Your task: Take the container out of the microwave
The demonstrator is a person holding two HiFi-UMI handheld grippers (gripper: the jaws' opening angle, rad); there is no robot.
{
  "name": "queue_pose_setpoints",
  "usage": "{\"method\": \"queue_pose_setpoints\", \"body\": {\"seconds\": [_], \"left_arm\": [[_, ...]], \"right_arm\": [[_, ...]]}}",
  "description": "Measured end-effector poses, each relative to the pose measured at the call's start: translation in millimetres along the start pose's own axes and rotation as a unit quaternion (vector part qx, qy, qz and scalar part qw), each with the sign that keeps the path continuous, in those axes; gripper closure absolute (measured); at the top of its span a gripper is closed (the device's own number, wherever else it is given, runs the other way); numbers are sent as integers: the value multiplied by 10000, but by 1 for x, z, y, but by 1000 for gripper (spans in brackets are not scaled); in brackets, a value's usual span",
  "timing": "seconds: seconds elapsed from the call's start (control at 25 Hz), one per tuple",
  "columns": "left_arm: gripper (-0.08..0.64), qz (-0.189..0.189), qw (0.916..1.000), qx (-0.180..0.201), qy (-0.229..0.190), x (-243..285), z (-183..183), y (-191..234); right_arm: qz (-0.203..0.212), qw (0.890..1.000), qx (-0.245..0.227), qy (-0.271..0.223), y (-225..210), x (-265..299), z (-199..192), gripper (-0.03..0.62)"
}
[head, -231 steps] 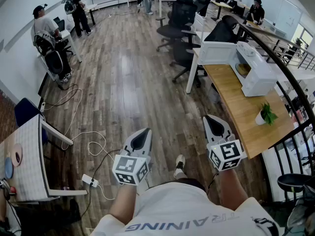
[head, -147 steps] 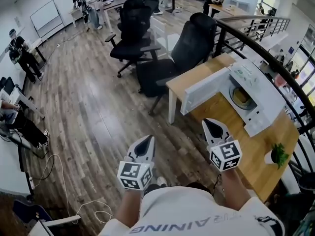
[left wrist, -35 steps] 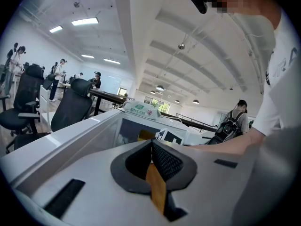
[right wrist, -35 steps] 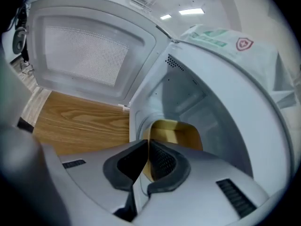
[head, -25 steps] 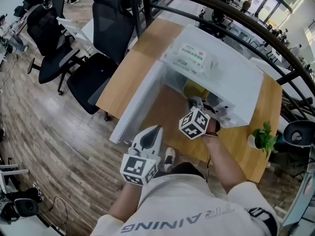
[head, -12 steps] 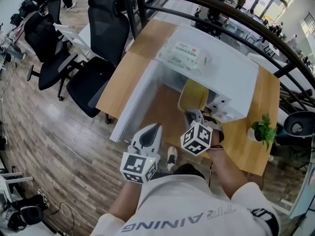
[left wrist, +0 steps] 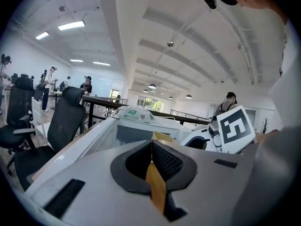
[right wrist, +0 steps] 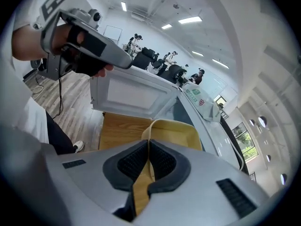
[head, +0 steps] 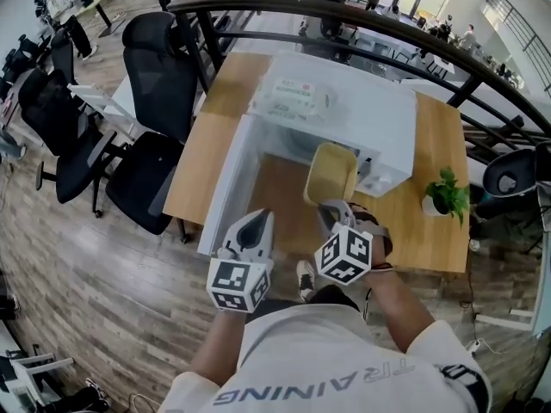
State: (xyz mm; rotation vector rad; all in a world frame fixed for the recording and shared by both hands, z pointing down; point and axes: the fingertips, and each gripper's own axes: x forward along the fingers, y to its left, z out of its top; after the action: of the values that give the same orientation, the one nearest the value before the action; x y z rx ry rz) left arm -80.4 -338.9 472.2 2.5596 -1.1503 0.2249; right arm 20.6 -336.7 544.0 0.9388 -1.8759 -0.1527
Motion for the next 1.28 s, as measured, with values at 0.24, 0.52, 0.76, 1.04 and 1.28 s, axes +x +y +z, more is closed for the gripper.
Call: {"method": "queue_pose_setpoints", "body": {"seconds": [0.24, 0.52, 0.76, 1.04, 1.28], "left_arm": [[528, -319, 9994, 160, -17, -8, 10, -5], [528, -554, 9964, 635, 5, -13, 14, -16], [528, -754, 9952, 618, -19, -18, 18, -23], [528, -933, 9937, 617, -29, -19, 20, -31], [528, -995, 9931, 626, -28, -21, 21, -32]], "right_arm": [[-292, 9993, 210, 76, 7, -33, 10, 561], [-667, 9959, 550, 259, 4, -58, 9, 561], [-895, 9935, 638, 299, 1, -75, 10, 561], [-964, 9926, 667, 331, 3, -80, 9, 561], [-988, 9923, 666, 349, 5, -81, 10, 561]]}}
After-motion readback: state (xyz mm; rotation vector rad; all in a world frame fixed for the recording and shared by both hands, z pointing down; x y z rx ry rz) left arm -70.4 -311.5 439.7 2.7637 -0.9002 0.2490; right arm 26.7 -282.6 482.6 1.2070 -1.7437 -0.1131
